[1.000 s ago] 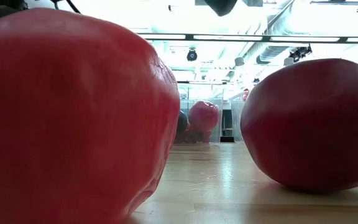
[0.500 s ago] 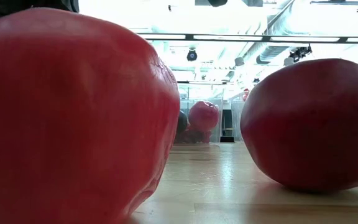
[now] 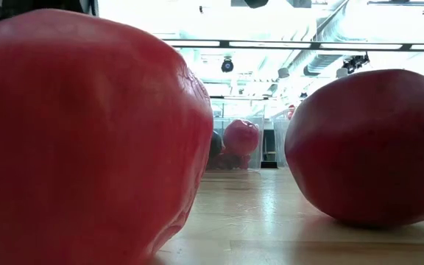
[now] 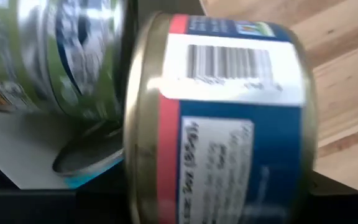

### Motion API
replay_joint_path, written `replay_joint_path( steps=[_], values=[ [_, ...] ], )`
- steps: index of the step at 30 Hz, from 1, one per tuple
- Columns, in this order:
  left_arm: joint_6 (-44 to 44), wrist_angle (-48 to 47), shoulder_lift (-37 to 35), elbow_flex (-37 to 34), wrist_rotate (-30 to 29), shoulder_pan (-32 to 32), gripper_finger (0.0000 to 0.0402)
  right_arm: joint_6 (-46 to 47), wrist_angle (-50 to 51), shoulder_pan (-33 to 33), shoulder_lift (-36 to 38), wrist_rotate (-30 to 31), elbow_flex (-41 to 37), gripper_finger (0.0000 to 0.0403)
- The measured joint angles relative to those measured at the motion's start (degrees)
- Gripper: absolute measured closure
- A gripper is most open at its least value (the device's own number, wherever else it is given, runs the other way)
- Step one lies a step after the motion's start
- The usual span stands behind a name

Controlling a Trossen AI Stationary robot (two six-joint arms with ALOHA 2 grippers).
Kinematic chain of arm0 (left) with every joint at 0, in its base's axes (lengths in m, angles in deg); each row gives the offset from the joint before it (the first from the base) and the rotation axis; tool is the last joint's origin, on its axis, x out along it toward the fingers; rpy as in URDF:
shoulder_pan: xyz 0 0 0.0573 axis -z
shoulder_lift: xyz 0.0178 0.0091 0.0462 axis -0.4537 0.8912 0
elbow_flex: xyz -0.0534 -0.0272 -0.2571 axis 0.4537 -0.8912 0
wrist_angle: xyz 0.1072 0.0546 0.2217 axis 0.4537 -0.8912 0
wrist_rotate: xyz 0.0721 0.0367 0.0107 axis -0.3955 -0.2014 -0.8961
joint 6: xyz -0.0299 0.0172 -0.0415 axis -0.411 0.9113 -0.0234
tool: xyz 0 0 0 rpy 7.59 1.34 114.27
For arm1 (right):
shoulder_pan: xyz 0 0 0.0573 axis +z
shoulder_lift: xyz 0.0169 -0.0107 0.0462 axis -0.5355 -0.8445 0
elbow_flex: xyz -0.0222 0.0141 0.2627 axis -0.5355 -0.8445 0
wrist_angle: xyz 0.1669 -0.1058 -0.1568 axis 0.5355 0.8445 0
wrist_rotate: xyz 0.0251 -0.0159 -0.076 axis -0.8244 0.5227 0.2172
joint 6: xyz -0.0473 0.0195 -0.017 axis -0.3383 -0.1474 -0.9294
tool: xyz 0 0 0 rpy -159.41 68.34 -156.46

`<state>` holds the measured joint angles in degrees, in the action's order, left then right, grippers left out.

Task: Pick & Place Food Item
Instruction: Put the blue tuna can into the gray bin

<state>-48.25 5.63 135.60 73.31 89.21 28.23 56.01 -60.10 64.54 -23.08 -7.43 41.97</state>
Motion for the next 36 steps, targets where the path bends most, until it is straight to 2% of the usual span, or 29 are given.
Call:
replay_joint_path(
  steps=[4,11,20,30,36],
  values=[
    [3.88,-0.57,0.00,0.56,-0.10,-2.63,0.0206,0.02,0.01,0.00,0.00,0.14,0.00,0.0064],
    [1.41,-1.01,0.00,0.70,0.83,-7.41,0.0209,0.02,-0.95,0.00,0.00,0.14,0.00,0.0064],
    [5.56,-1.10,0.00,0.70,2.51,-13.57,0.0210,0.02,-1.03,0.00,0.02,0.11,0.00,0.0064],
    [11.68,-2.20,0.04,0.48,-2.35,-17.79,0.0211,0.02,-1.25,0.09,0.02,0.14,0.00,0.0064],
    [11.24,-2.03,0.04,0.50,-2.32,-18.48,0.0211,0.02,-1.36,0.11,0.07,0.14,0.00,0.0064]
  ],
)
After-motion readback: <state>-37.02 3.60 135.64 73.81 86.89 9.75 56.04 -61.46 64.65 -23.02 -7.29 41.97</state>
